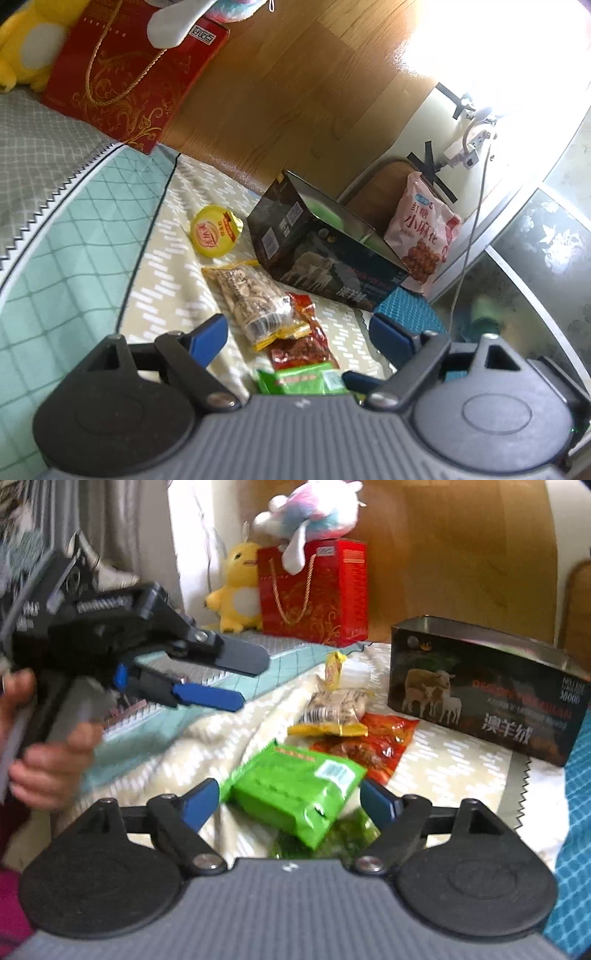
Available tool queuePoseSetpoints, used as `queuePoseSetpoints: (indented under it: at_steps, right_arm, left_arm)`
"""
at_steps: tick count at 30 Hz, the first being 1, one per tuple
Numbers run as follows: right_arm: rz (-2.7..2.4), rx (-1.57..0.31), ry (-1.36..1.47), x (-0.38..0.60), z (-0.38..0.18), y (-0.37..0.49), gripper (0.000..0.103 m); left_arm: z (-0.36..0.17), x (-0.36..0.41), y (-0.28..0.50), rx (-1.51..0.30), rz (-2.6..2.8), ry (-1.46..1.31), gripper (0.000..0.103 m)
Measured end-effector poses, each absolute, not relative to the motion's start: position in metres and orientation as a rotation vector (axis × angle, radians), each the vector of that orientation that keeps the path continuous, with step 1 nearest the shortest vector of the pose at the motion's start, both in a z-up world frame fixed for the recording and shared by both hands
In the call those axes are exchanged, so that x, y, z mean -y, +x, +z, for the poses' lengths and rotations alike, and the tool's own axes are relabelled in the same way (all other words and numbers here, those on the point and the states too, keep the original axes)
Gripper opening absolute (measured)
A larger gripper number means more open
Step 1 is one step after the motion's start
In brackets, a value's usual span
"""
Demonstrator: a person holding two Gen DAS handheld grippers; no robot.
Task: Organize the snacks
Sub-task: 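Grasp the bright green snack pack with the left tool, then drop the bright green pack into the black tin from the left tool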
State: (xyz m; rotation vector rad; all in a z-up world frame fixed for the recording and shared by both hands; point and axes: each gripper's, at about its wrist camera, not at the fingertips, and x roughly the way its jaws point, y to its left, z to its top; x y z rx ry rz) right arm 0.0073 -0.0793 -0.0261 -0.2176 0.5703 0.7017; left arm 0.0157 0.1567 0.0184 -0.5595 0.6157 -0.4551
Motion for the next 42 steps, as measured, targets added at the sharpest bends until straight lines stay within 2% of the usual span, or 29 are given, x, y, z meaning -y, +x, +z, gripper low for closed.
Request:
queuePoseSetpoints:
  at_steps: [6, 8, 11, 12, 13, 17, 25, 32, 37, 39, 42]
  right_arm:
    - [0.691, -0.564, -0.347, 0.075, -0.037, 0.001, 0.085]
    - [0.703, -0.563, -0.345, 0.073, -0.037, 0.002, 0.079]
    - [0.719, -0.565, -0.335, 0.071, -0.035, 0.006, 0.057]
    - [0.739, -0.587, -0.319, 0.07, -0.035, 0.009, 0.052]
    - [0.743, -0.589, -0.304, 0.069, -0.035, 0.008, 0.051]
    - [0.738, -0.524, -0.345, 0.064, -0.033, -0.003, 0.05]
    - [0.694, -0.381, -0.28, 0.077, -0.003, 0.022, 0.049]
    - [0.585, -0.32, -0.222, 0.103, 0.032, 0.086, 0.049]
    - [0.523, -0.333, -0.205, 0.113, 0.04, 0.135, 0.051]
    - [0.474, -0.328, -0.201, 0.115, 0.037, 0.149, 0.055]
    - [0.448, -0.333, -0.161, 0.122, 0.033, 0.158, 0.054]
  left_arm:
    - [0.018, -0.147, -0.001, -0.672, -0.512, -0.482, 0.083]
    - [0.014, -0.139, -0.003, -0.697, -0.532, -0.457, 0.079]
    - [0.005, -0.129, 0.005, -0.753, -0.531, -0.43, 0.07]
    - [0.001, -0.126, 0.008, -0.782, -0.523, -0.428, 0.065]
    - [-0.001, -0.124, 0.008, -0.774, -0.523, -0.429, 0.065]
    - [0.001, -0.125, 0.006, -0.769, -0.511, -0.424, 0.057]
    - [0.048, -0.123, 0.01, -0.661, -0.538, -0.394, 0.057]
    - [0.1, -0.093, 0.07, -0.557, -0.583, -0.329, 0.057]
    - [0.11, -0.063, 0.13, -0.539, -0.557, -0.28, 0.057]
    - [0.105, -0.054, 0.153, -0.554, -0.522, -0.26, 0.062]
    - [0.091, -0.042, 0.176, -0.582, -0.458, -0.21, 0.069]
